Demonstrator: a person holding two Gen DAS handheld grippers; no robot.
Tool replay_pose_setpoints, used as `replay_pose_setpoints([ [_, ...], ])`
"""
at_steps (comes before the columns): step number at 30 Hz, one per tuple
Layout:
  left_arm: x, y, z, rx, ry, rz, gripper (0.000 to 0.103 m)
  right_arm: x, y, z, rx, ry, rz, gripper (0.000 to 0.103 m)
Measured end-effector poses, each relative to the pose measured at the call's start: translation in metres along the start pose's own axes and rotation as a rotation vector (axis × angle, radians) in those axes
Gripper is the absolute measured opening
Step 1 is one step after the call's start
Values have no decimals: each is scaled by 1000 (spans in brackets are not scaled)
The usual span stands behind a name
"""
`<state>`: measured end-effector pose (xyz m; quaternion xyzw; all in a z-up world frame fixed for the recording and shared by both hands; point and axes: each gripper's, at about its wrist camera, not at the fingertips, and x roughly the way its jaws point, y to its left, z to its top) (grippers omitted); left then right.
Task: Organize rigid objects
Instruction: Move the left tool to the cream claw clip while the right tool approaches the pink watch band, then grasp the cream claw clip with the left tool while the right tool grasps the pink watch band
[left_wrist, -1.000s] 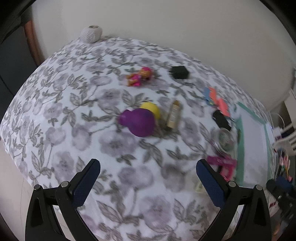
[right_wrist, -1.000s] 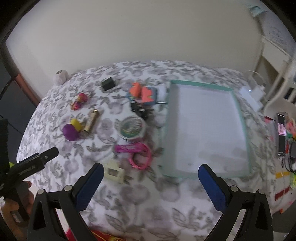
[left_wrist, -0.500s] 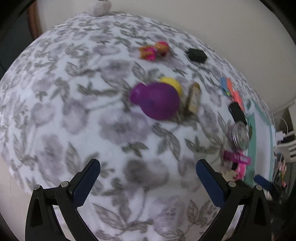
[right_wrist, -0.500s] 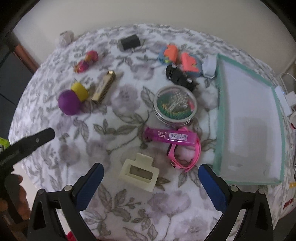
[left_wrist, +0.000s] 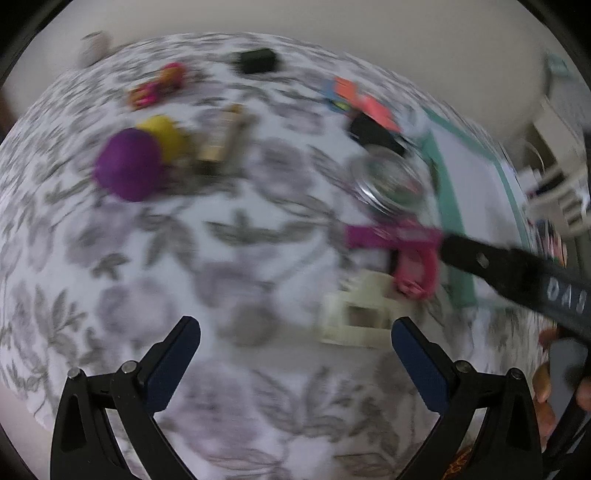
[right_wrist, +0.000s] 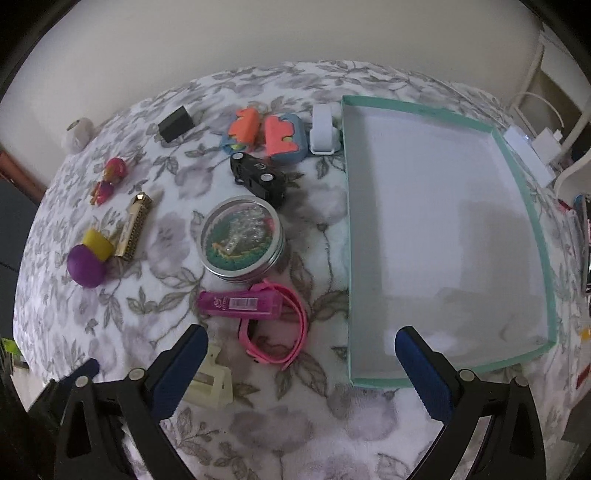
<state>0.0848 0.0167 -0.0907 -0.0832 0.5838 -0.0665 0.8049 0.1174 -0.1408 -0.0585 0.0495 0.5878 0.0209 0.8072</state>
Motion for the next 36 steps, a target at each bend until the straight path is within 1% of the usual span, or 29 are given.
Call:
replay_pose_setpoints([
  [2, 4, -18, 0, 69, 11, 18, 103, 0, -3, 0, 10, 2, 7, 97],
  [5, 8, -34, 3, 128, 2, 47, 100, 3, -6, 0, 11, 7, 11, 95],
  [6, 9, -38, 4, 140, 1, 60, 93, 6, -4, -1, 11, 9, 15, 92],
  [7, 11, -41, 5, 150, 7, 66, 82, 9, -3, -1, 9, 16, 20, 91],
  [10, 22, -46, 3, 166, 39, 57, 75, 11, 0, -3, -9, 28, 32, 88],
  [11, 21, -43, 0, 167, 44, 52, 73, 12, 2, -3, -17, 28, 34, 87],
  [13, 22, -43, 0, 163, 49, 41, 64, 13, 5, -3, -31, 30, 42, 84],
  [15, 25, -43, 2, 159, 47, 48, 63, 15, 10, -3, -49, 32, 29, 84],
  [20, 26, -30, 4, 114, 26, 101, 63, 22, 12, -3, -58, 48, 7, 83],
  [23, 26, -18, 6, 77, 18, 93, 63, 25, 12, -3, -67, 55, -6, 82],
  [25, 25, -9, 7, 58, 6, 107, 63, 26, 13, -2, -69, 54, -6, 82],
  [29, 24, 9, 10, 12, -13, 123, 63, 24, 13, 0, -60, 46, 18, 71],
  [34, 16, 37, 9, -37, -36, 140, 62, 22, 15, 0, -68, 37, 12, 70],
  [36, 13, 48, 4, -54, -41, 127, 62, 16, 15, 2, -69, 18, 19, 70],
])
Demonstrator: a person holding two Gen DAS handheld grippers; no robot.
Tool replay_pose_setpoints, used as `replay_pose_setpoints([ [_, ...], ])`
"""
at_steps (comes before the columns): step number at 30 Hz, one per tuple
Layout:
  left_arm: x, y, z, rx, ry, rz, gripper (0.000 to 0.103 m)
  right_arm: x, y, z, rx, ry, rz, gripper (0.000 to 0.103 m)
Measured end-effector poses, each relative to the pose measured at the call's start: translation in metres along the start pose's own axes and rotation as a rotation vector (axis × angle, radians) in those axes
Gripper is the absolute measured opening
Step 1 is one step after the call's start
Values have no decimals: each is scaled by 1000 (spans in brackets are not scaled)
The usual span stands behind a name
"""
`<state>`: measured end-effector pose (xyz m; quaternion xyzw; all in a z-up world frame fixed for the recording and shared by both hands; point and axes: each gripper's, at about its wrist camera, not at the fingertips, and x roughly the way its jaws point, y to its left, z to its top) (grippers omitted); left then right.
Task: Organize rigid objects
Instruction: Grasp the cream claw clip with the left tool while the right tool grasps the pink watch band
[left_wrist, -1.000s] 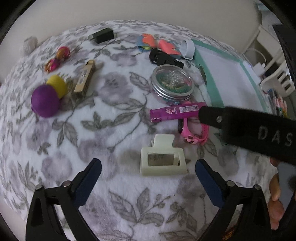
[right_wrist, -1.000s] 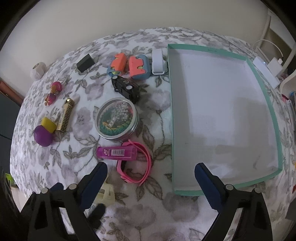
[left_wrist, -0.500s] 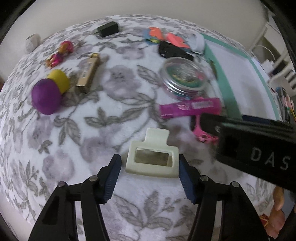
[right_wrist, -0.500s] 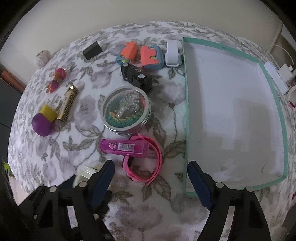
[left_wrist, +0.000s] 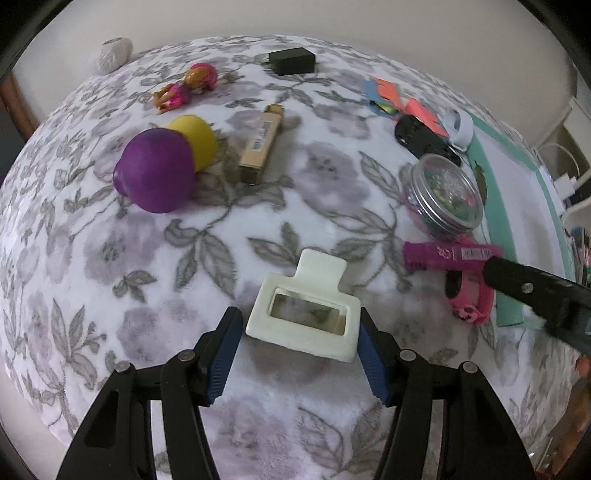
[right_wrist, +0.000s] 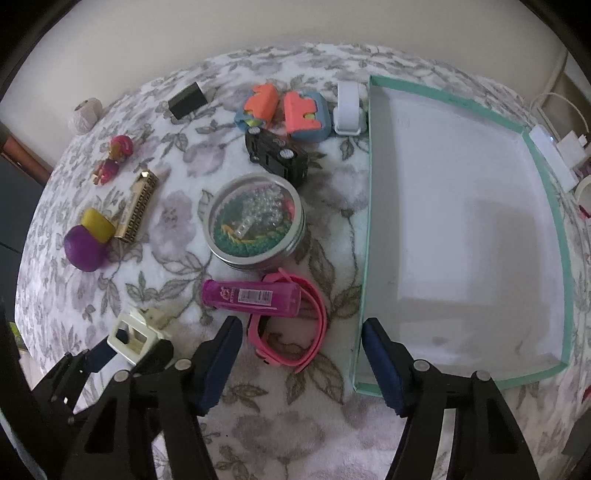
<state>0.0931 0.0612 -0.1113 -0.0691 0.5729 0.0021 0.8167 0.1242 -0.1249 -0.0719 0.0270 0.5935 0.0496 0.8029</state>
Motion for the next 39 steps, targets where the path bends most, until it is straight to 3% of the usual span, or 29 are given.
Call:
replay_pose_setpoints([
  [5, -6, 17, -3, -28, -7, -23, 62, -11, 3, 5, -3, -44, 61, 70],
  [10, -13, 29, -9, -43, -16, -31, 62, 1, 13, 1, -66, 0, 66, 65],
  [18, -12, 48, -6, -78, -26, -46, 62, 19, 8, 1, -75, 31, -19, 59],
  [26, -14, 50, -8, -69, -30, -29, 62, 38, 27, 4, -159, 52, -83, 59],
  [36, -7, 37, -5, -26, -37, 15, 62, 57, 34, 13, -159, 50, -84, 60],
  [39, -8, 36, -6, -14, -38, 35, 56, 59, 36, 11, -152, 49, -78, 56],
])
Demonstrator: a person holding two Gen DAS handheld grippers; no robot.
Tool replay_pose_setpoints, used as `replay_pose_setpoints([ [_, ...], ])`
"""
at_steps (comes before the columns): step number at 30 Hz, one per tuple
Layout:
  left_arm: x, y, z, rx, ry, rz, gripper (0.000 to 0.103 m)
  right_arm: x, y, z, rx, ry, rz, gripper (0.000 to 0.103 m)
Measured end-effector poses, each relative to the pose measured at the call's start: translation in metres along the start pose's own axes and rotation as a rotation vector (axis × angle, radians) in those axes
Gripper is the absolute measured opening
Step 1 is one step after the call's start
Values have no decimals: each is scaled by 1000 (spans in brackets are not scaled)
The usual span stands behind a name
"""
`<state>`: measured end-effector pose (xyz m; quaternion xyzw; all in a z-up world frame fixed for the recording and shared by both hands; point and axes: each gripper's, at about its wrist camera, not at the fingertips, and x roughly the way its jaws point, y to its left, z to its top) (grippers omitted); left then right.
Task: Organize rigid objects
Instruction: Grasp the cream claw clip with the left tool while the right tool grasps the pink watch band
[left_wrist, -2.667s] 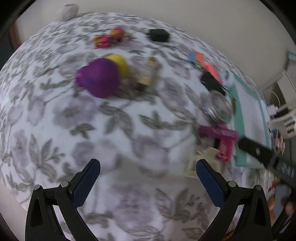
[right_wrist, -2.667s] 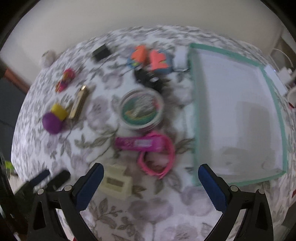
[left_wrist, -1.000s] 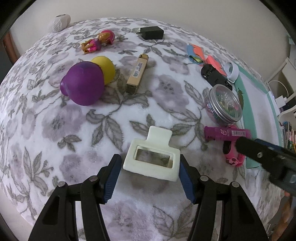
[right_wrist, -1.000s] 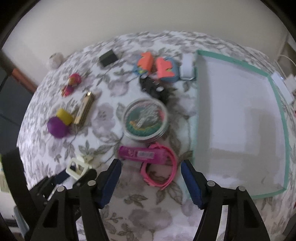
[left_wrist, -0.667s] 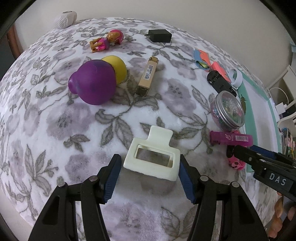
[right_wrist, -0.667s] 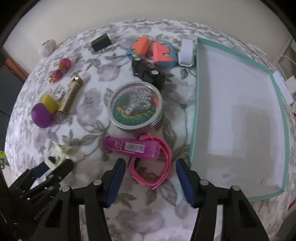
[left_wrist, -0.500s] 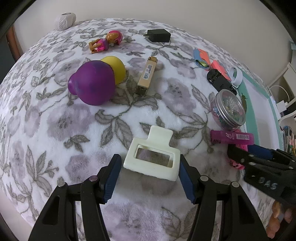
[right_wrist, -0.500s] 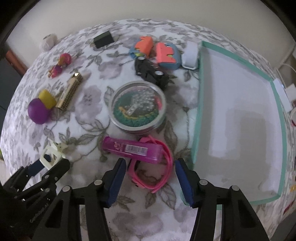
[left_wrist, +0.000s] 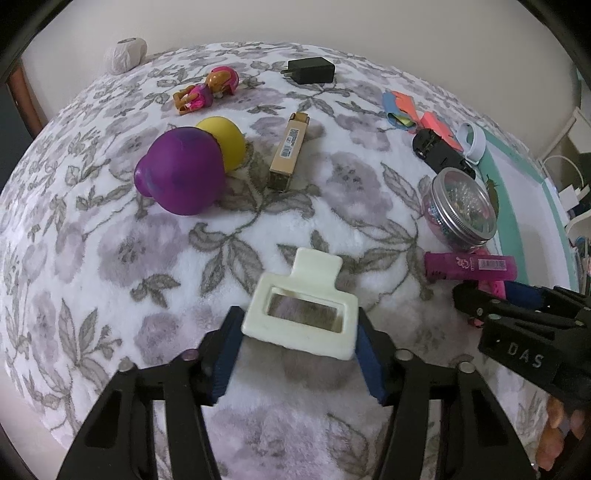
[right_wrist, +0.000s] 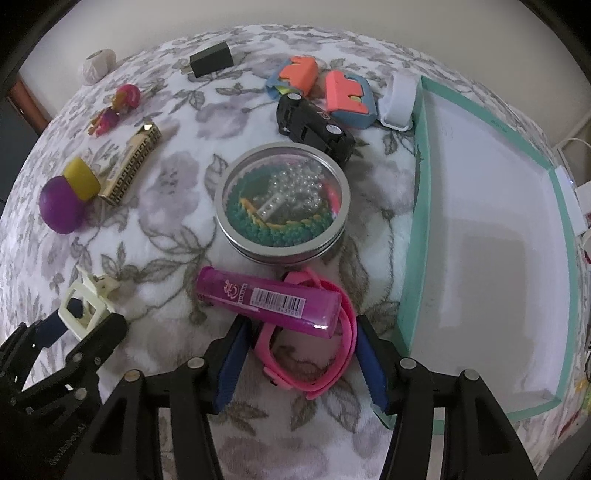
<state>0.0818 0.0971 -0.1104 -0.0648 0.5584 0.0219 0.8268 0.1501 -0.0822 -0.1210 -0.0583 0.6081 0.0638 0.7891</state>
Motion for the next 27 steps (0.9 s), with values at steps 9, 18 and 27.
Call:
replay_pose_setpoints([
  [9, -3, -1, 1, -1, 18, -16, 56, -10, -14, -9, 53, 21, 50, 55],
  [18, -29, -4, 9, -14, -2, -49, 55, -34, -28, -27, 116, 43, 147, 55],
  [27, -58, -22, 24, 7, -39, -72, 55, -70, -39, -35, 139, -41, 169, 54],
])
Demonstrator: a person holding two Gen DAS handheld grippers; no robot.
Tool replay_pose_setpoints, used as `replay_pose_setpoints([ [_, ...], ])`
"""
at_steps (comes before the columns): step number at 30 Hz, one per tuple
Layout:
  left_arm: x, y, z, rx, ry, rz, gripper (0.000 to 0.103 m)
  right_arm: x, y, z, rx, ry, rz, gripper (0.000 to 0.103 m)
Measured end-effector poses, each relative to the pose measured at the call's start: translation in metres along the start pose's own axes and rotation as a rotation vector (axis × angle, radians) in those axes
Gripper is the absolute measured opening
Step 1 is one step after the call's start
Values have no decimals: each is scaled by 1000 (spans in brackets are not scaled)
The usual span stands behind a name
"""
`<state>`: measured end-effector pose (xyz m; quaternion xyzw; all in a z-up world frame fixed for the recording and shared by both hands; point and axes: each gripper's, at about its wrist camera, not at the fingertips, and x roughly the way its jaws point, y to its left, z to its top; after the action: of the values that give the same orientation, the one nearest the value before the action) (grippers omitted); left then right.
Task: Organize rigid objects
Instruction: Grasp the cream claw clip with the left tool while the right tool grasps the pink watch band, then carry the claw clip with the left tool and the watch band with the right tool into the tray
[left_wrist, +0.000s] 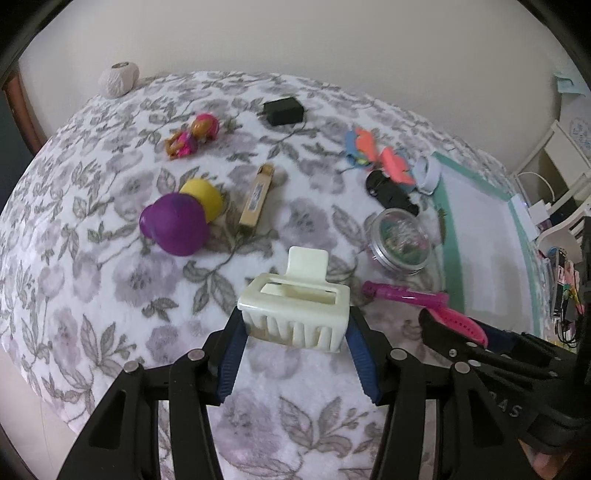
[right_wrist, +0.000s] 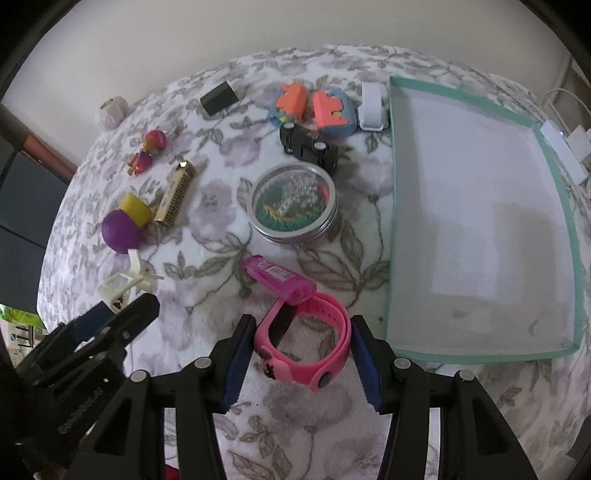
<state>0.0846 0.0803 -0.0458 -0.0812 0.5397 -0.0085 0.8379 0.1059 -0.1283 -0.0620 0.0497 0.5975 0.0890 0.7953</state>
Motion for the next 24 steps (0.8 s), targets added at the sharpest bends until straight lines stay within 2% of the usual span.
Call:
replay_pose_setpoints([
  [4, -4, -3, 3, -11, -3, 11, 55, -11, -9, 0, 31, -28, 13, 54],
  [10, -11, -9, 9, -25, -19, 6, 55, -34, -12, 8, 51, -164, -4, 54],
  [15, -16, -26, 20, -18, -24, -8, 55, -44, -23, 14, 91, -204, 24, 54],
  [24, -28, -95, 62, 39, -79, -89, 55, -103, -61, 41, 156, -389, -115, 54],
])
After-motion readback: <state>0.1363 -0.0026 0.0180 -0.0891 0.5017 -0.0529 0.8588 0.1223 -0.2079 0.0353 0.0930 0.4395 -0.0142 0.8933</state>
